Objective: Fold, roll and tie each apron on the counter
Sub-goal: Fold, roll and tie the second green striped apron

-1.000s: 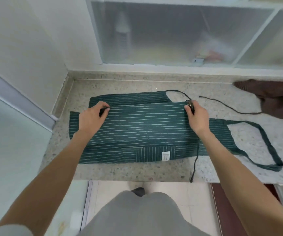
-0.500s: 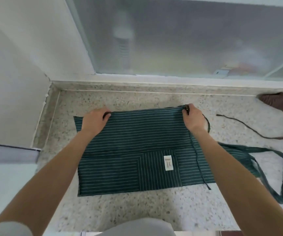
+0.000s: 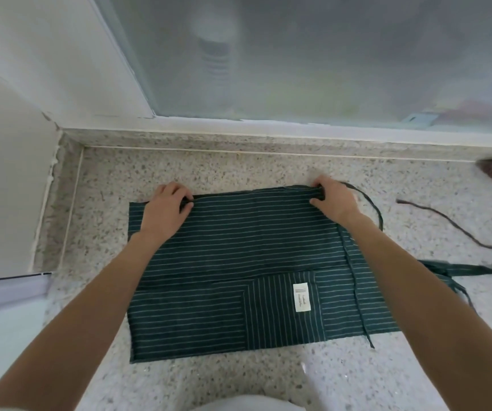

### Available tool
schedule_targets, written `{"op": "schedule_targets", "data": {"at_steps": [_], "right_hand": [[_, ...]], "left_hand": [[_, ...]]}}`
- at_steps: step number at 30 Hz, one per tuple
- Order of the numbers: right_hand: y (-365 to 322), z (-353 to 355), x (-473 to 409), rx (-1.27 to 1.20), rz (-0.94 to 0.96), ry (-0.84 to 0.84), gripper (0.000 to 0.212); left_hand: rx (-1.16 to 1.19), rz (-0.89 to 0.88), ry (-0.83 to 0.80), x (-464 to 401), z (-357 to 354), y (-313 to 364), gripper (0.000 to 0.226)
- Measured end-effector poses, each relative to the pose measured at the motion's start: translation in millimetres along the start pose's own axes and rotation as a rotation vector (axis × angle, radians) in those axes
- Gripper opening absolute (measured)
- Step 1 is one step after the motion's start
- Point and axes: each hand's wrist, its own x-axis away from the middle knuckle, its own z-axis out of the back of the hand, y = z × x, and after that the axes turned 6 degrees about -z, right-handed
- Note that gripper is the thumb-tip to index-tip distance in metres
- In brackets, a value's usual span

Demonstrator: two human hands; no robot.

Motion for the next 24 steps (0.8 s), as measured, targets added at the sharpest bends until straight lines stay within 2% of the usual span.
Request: {"op": "schedule_targets", "data": {"at_steps": [2, 4, 7, 10, 15, 17, 20, 21, 24], "right_hand": [[-1.9, 2.3, -3.3, 0.136, 0.046, 0.056, 0.032], [0.1, 6.6, -7.2, 0.120, 0.109, 0.092, 0.028], [6.9, 15.0, -11.4, -0.166, 0.065, 0.058, 0.025], [9.0, 15.5, -14.5, -0.357, -0.011, 0.115, 0.023], [3.4, -3.2, -16.2, -0.110, -0.059, 0.311, 0.024], [0.7, -9.8, -16.0, -0.065, -0.080, 0.312, 0.022], [-1.3, -14.3, -16.7, -0.064, -0.100, 0.312, 0.019], [-0.4, -14.8, -17.3, -0.078, -0.103, 0.323, 0.019], [-0.2, -15.3, -18.5, -0.149, -0.122, 0.355, 0.021]], "left_hand": [[-0.025, -0.011, -0.009, -1.5, -1.0, -1.3, 0.013], [-0.043, -0.017, -0.011, -2.6, -1.8, -2.9, 0.014], [-0.031, -0.019, -0.005, -3.5, -2.5, -5.1, 0.013], [-0.007, -0.015, 0.028, -4.5, -3.4, -5.2, 0.014], [-0.012, -0.024, 0.106, -9.6, 2.5, -1.3, 0.019], [-0.052, -0.003, 0.038, -12.5, 7.4, 0.2, 0.026], [-0.185, 0.056, -0.186, -18.6, 17.4, -2.4, 0.038], [-0.224, 0.058, -0.193, -19.3, 19.3, -3.8, 0.039], [-0.293, 0.010, 0.018, -12.8, 12.7, -10.2, 0.028]]}}
